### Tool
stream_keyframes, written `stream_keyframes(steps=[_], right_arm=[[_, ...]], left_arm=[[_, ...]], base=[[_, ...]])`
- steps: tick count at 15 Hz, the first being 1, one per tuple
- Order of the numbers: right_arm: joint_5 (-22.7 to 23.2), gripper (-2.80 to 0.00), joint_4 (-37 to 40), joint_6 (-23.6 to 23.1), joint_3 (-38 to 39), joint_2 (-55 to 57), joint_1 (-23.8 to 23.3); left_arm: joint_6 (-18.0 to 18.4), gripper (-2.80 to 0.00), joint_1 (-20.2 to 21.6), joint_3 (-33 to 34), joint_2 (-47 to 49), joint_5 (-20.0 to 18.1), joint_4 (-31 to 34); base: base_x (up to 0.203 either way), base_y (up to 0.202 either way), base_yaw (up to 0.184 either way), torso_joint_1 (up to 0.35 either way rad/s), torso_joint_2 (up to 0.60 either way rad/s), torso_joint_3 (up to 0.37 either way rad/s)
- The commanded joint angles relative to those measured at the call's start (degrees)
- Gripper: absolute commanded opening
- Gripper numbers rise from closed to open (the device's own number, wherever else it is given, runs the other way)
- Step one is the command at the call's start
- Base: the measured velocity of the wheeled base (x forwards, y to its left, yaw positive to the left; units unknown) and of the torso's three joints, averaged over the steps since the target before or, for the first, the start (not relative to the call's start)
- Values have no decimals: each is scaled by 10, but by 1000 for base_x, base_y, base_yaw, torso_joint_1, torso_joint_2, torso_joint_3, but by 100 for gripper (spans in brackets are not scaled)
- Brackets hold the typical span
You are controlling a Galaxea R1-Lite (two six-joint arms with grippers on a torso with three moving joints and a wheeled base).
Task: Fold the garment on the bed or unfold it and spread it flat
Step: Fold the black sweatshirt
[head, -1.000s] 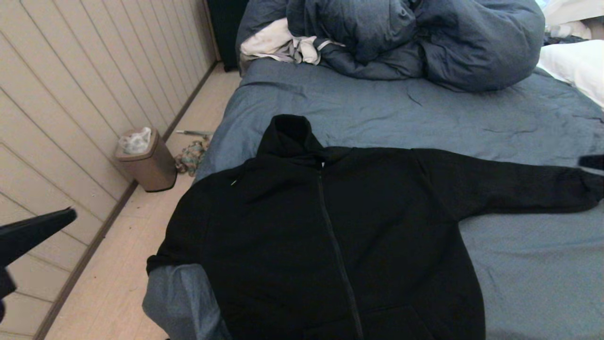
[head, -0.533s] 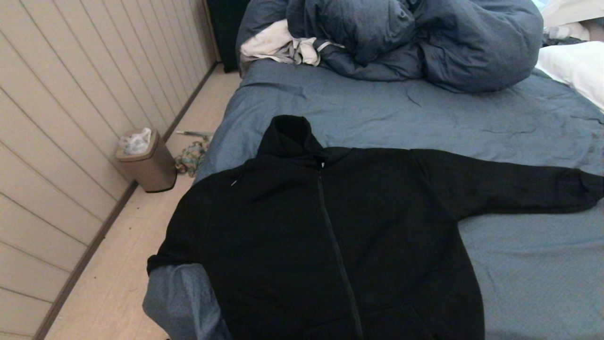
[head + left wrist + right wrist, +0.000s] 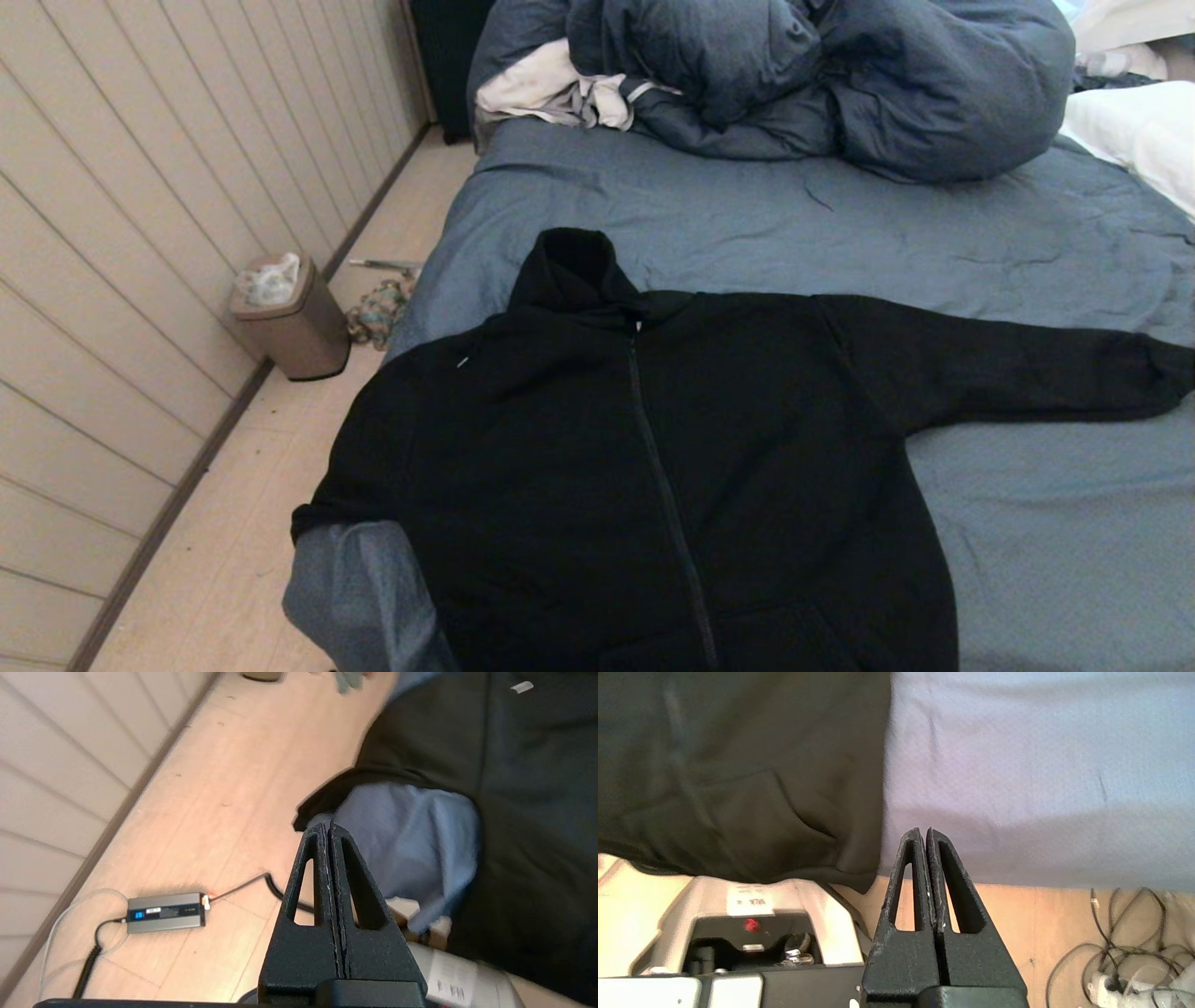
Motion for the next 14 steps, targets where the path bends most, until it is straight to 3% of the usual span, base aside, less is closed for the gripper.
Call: stream_keyframes(steps=[1, 4, 6, 8, 10, 14], right_arm=[[-7, -280, 2, 1, 20, -38, -1], [-16, -280, -18, 28, 35, -50, 4], [-19, -280, -91, 24, 73, -51, 7], [-22, -280, -167, 17, 132, -51, 8], [-28, -280, -233, 11, 203, -51, 9], [-26, -280, -382, -30, 328, -51, 9]], left_arm=[[6, -280, 32, 37, -53, -19, -13], [42, -280, 33, 106, -131, -33, -28], [54, -280, 33, 168, -140, -29, -48], [64, -280, 33, 241, -140, -32, -128], [81, -280, 33, 318, -140, -84, -224], [114, -280, 33, 325, -140, -163, -259]], base=[[0, 0, 0, 0, 0, 0], [0, 0, 0, 0, 0, 0], [0, 0, 0, 0, 0, 0], [0, 0, 0, 0, 0, 0], [0, 0, 0, 0, 0, 0], [0, 0, 0, 0, 0, 0]])
